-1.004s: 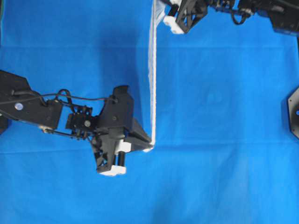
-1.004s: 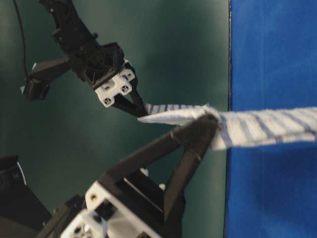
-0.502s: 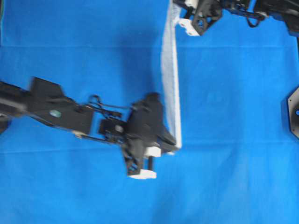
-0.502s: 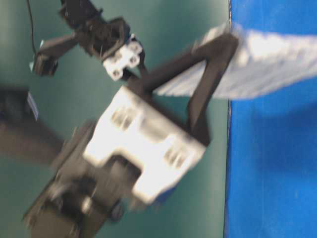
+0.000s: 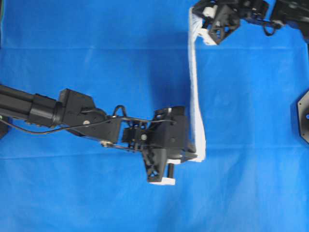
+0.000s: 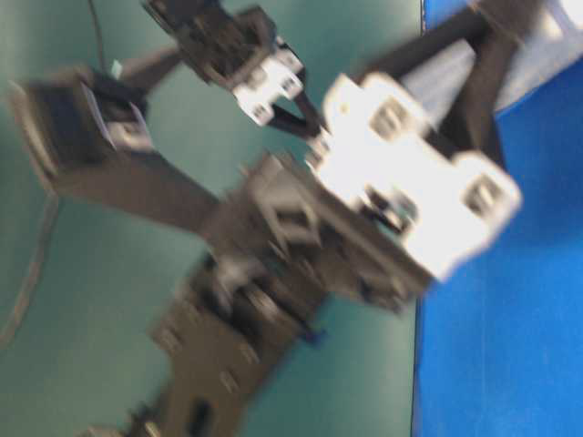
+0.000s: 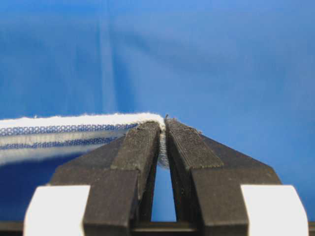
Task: Fold the blue towel.
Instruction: 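Lift the strip and rotate it vertical, left gripper swinging toward near side, then lay the strip down vertically and open both grippers, withdrawing outward, then move both grippers to the strip's far end and grasp its corners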
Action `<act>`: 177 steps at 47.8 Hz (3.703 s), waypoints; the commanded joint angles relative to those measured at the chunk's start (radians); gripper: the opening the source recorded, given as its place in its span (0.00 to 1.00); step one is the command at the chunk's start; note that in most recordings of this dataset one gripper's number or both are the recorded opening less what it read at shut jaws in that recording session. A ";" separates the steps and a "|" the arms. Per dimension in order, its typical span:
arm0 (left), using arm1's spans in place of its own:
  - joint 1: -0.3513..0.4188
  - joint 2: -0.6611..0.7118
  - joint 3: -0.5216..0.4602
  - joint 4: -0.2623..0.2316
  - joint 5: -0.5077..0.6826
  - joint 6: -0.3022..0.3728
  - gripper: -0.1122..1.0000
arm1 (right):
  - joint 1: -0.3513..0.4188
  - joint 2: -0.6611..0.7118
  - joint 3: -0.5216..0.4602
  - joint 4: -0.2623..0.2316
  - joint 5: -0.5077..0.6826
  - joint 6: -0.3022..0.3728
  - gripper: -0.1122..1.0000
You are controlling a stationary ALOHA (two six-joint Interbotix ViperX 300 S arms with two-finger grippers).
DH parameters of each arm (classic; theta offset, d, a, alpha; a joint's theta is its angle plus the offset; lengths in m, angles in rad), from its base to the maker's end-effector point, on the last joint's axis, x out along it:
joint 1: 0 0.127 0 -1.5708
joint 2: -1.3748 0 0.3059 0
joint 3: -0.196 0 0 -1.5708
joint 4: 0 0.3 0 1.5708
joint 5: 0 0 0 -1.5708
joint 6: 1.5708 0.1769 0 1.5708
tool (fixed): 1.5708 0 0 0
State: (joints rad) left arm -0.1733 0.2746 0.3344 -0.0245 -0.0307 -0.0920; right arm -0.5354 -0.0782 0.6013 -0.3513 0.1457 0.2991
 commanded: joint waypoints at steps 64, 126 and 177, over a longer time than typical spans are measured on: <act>-0.006 -0.253 0.316 -0.003 0.101 -0.124 0.67 | 0.043 0.150 -0.161 -0.003 -0.038 -0.023 0.55; 0.357 -0.870 0.664 0.002 -0.135 0.130 0.67 | 0.233 -0.416 0.327 0.072 -0.350 -0.028 0.52; 0.718 0.002 0.236 0.002 -0.299 0.186 0.91 | -0.081 0.233 0.083 0.078 -0.362 -0.028 0.70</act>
State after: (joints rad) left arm 0.5338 0.2577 0.6013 -0.0215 -0.3237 0.0951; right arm -0.6090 0.1580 0.7087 -0.2761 -0.1933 0.2715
